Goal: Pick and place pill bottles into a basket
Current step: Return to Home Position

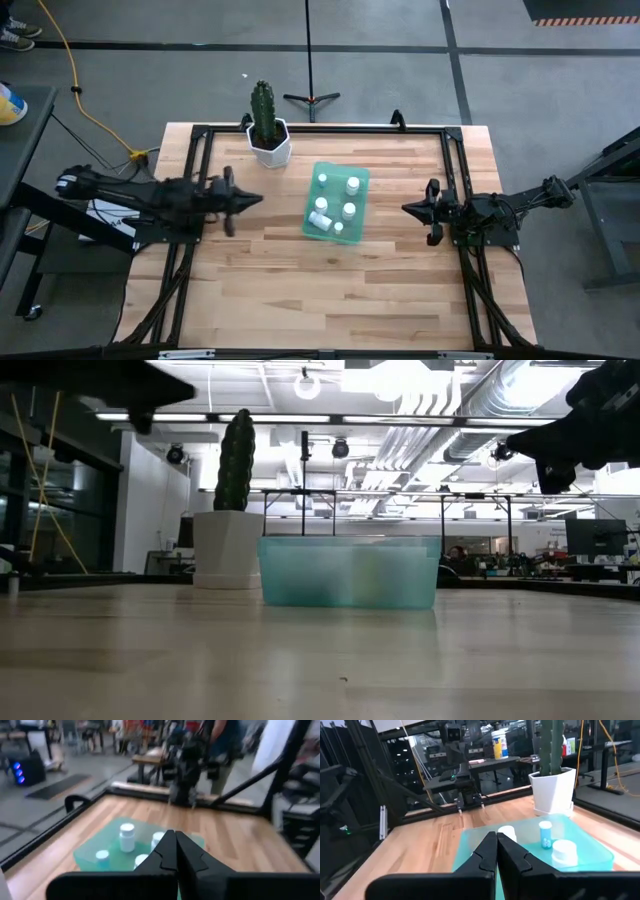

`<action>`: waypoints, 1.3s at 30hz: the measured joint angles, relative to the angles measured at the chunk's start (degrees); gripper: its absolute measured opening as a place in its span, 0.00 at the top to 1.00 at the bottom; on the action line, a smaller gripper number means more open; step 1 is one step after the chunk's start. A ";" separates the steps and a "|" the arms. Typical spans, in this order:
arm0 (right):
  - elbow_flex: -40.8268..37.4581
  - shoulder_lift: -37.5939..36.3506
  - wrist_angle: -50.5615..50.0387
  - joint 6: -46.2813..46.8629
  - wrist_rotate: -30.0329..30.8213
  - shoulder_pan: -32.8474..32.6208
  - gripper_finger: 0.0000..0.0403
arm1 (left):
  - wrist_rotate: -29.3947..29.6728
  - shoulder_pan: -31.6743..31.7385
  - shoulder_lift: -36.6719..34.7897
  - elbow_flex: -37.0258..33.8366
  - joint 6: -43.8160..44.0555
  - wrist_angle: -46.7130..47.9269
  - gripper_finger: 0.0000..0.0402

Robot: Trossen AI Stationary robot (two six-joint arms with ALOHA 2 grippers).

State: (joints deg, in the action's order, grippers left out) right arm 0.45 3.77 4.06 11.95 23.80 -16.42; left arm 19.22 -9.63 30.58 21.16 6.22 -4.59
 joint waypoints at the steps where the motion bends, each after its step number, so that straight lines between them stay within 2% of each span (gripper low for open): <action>1: 0.00 0.00 0.01 -0.36 0.16 0.01 1.00 | -0.43 -0.56 -3.31 -2.14 -0.04 -0.37 0.94; 6: 0.00 0.00 0.07 -0.52 -0.10 0.00 1.00 | -5.26 -0.87 -18.10 -12.56 -3.25 -6.84 0.95; 12: 0.00 0.00 0.51 -0.17 -0.05 -0.01 1.00 | -3.84 -0.85 -26.65 -18.91 -5.06 -7.86 0.95; 18: 0.00 -0.02 3.15 1.48 -2.30 -0.01 1.00 | -2.62 -0.85 -29.10 -20.43 -4.42 -2.40 0.95; 25: 0.00 -0.02 4.84 0.96 -7.94 0.61 1.00 | -2.07 -0.82 -30.22 -20.45 -4.42 -2.11 0.95; 29: 0.00 -0.02 5.25 1.68 -8.77 5.50 1.00 | -0.72 -0.82 -30.20 -20.45 -4.21 -1.44 0.94; 34: 0.00 0.00 5.81 2.20 -18.88 13.83 1.00 | -1.39 -0.82 -30.20 -20.47 -2.81 -0.82 0.94; 39: 0.00 0.00 4.76 -3.99 -24.76 18.07 1.00 | -1.54 -0.85 -30.18 -20.49 0.99 1.36 0.94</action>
State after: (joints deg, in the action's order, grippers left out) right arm 0.45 3.77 8.82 7.97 -0.96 1.65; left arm 17.68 -10.48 0.40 0.67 7.20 -3.23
